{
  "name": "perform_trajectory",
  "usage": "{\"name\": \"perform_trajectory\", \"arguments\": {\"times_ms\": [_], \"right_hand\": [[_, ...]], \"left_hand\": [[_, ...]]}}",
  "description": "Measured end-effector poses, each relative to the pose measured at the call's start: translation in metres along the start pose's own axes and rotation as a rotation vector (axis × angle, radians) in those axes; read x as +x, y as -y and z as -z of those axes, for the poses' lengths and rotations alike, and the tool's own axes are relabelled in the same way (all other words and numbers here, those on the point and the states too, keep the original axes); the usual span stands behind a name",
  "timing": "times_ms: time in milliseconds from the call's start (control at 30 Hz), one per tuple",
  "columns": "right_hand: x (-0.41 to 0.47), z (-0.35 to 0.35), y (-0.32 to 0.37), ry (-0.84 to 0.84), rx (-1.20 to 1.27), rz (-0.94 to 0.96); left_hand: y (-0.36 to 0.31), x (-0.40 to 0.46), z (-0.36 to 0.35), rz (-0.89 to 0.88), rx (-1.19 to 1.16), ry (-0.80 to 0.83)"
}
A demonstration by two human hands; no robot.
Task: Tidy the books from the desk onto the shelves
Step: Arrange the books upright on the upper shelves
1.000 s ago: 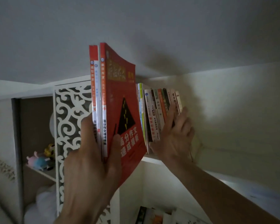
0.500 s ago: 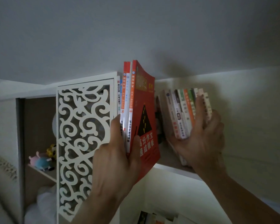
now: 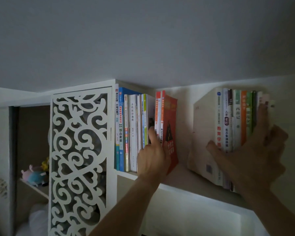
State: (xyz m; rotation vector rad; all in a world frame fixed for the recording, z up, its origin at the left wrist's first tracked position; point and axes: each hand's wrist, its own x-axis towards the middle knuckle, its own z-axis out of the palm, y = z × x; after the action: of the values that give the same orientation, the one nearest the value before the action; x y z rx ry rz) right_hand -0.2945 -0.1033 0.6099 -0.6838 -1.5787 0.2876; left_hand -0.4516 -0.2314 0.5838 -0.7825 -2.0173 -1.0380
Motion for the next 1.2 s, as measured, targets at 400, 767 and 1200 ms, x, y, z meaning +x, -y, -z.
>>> {"name": "perform_trajectory", "arguments": {"times_ms": [400,767,1200], "right_hand": [[-0.045,-0.065,0.067,0.080,0.003,0.194],[-0.043,-0.061,0.056,0.188,0.051,0.248],[-0.012,-0.042,-0.023,0.776,-0.004,0.236]], "left_hand": [[0.037,0.031,0.003,-0.334,0.337,-0.284],[0.038,0.030,-0.004,-0.354,0.011,-0.239],[0.014,0.007,-0.030,-0.424,0.202,-0.111]]}}
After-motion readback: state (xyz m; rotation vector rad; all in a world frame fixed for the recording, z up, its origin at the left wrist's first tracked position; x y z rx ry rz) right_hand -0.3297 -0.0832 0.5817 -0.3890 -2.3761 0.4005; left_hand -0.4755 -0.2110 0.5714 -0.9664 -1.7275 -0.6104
